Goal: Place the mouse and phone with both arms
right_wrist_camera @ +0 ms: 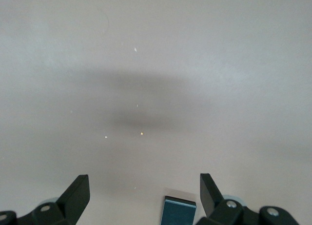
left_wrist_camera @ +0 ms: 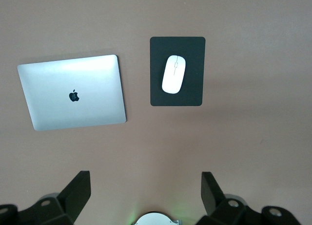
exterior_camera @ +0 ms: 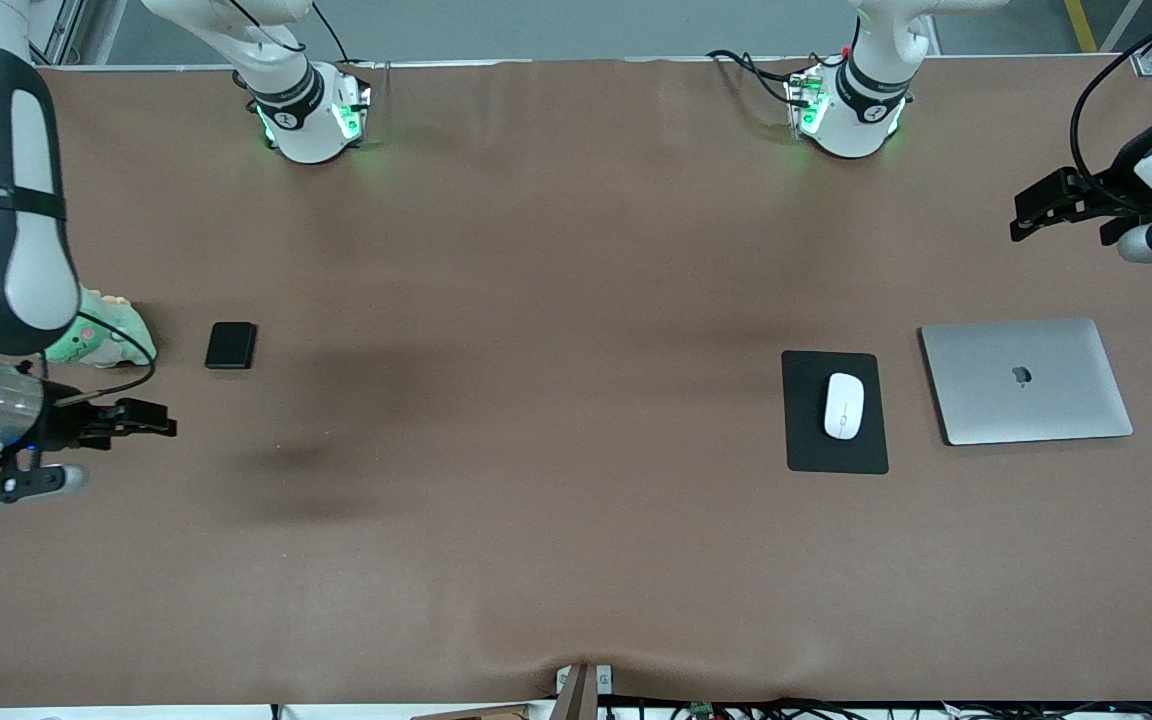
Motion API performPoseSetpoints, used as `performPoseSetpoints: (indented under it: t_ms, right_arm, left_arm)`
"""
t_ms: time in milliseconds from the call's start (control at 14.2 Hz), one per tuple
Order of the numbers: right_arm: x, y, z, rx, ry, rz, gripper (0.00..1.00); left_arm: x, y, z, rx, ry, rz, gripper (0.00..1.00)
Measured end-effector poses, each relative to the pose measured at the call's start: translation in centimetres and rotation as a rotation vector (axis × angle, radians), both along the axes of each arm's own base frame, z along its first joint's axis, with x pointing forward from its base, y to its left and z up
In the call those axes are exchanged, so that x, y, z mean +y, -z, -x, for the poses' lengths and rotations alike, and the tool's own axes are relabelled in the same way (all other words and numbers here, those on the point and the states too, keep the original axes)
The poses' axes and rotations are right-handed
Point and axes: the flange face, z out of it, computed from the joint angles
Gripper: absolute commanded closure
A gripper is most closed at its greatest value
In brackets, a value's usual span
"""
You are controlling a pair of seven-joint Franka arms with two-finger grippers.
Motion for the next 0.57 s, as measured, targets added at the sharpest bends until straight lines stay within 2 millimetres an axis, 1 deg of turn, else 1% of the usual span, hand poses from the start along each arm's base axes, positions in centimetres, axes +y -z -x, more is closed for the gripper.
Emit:
performPoseSetpoints:
  t_ms: [141, 212, 353, 495, 565]
  right_arm:
    - [-0.6, -3.5, -0.7, -0.058, 0.006, 0.006, 0.0]
    - [-0.7, -4.7, -0.8, -0.077, 0.005, 0.007, 0.0]
    - [-0.3, -6.4, -0.7, -0.083, -0.004, 0.005, 0.0]
    - [0.2, -8.1, 0.0, -0.073, -0.015, 0.001, 0.0]
    - [0.4, -9.3, 0.5, -0.072, -0.02, 0.0, 0.0]
  left_arm:
    - [0.0, 0.0, 0.0, 0.0, 0.0, 0.0, 0.0]
    - [0.0, 0.0, 0.0, 0.0, 0.0, 0.0, 0.0]
    - [0.0, 0.0, 0.0, 0.0, 0.0, 0.0, 0.0]
    - [0.0, 0.0, 0.0, 0.001, 0.0, 0.0, 0.0]
    - [0.0, 0.0, 0.0, 0.001, 0.0, 0.0, 0.0]
